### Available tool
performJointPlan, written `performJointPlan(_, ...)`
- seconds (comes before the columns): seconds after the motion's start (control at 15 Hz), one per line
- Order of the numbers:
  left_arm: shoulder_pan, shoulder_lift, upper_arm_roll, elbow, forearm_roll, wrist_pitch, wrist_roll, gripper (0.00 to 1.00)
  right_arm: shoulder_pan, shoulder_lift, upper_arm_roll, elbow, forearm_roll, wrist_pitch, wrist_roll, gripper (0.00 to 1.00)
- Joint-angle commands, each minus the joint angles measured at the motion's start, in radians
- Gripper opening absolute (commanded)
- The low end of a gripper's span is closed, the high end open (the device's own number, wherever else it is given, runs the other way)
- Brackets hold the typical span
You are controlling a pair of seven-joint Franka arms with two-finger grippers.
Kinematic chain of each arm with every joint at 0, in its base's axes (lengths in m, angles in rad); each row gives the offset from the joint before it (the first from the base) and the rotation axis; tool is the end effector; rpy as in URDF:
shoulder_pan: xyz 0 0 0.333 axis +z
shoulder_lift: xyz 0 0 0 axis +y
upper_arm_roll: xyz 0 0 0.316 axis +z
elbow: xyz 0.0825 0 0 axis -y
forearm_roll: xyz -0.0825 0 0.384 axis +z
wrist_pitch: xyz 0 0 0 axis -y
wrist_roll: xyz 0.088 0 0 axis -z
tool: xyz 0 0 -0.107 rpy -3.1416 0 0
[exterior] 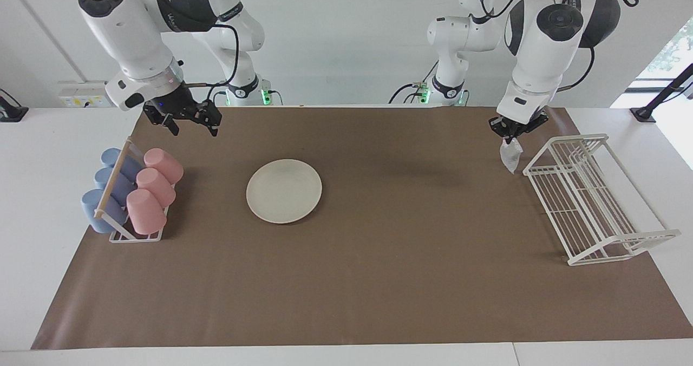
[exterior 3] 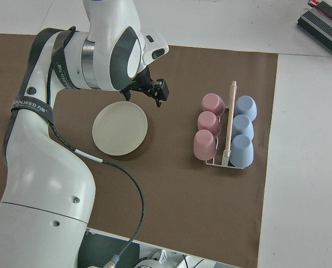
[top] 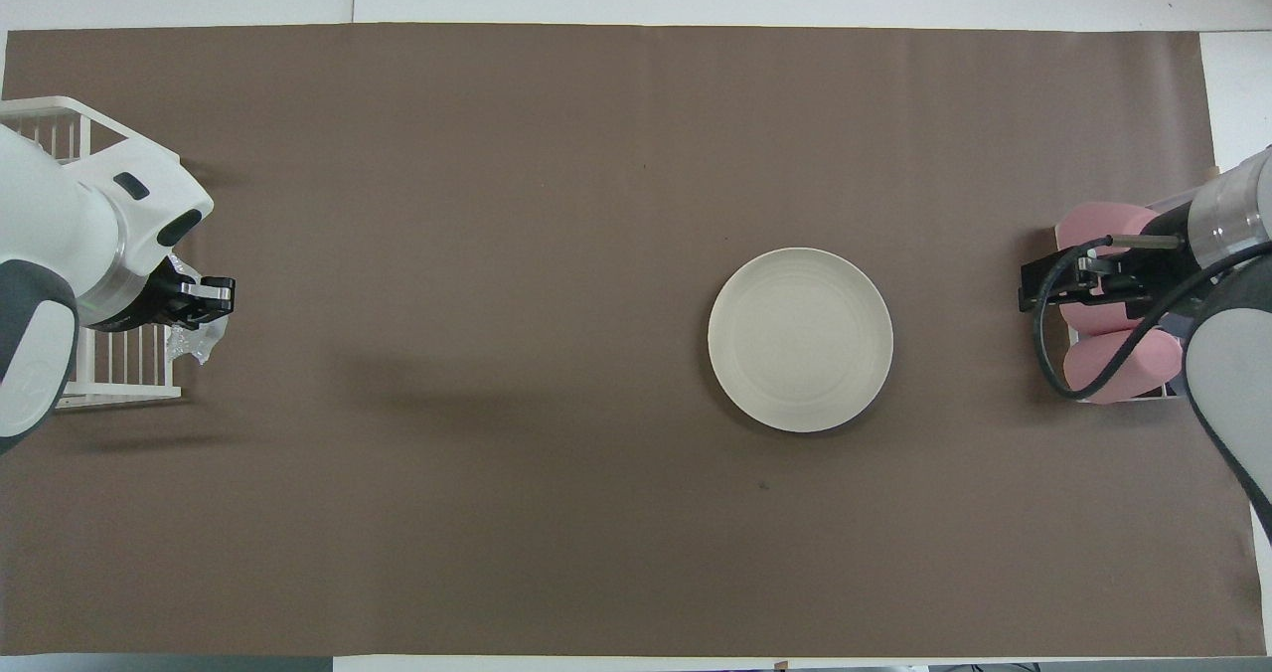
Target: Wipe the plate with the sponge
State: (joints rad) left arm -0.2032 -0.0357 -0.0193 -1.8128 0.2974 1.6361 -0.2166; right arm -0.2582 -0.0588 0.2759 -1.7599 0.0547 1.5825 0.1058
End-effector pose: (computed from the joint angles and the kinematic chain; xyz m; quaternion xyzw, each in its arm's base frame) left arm 0.5302 -0.0897 0.5399 -0.9864 0.0229 0.0360 0.1588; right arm 0.5303 0.0187 0.5674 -0.9969 0.0466 0.0614 0.0155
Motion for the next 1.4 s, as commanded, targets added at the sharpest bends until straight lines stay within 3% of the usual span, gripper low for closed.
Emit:
performJointPlan(0.0,-0.039,0.149,-0.004,0.169,0.196,-0.125,-0.02,0.0,-0.001,-0.016,-0.029,0.022,-0.012,-0.033,-0.032,1.0)
performJointPlan(0.07,-0.05,0.19,-0.004,0.206,0.276,-0.148,-0.02,0.0,0.04,-0.018,-0.102,0.025,-0.013,-0.033,-0.034,1.0)
performJointPlan(0.2,-0.051,0.23,-0.005,0.216,0.423,-0.162,-0.02,0.0,0.239,-0.01,-0.339,0.036,-0.015,-0.019,-0.06,1.0)
performJointPlan(0.27,-0.048,0.243,-0.005,0.213,0.469,-0.164,-0.02,0.0,0.256,-0.003,-0.368,0.051,-0.015,-0.025,-0.066,1.0)
performJointPlan(0.73,-0.048,0.434,0.001,0.216,0.764,-0.173,-0.072,0.0,0.281,-0.004,-0.362,0.083,-0.036,-0.029,-0.064,1.0)
performJointPlan(0.87,-0.045,0.442,0.002,0.21,0.827,-0.174,-0.073,0.0,0.286,-0.019,-0.362,0.056,-0.035,-0.03,-0.061,1.0)
performJointPlan(1.33,-0.022,0.439,-0.002,0.164,0.743,-0.088,-0.21,0.0,0.286,-0.068,-0.365,-0.024,-0.032,-0.021,-0.054,1.0)
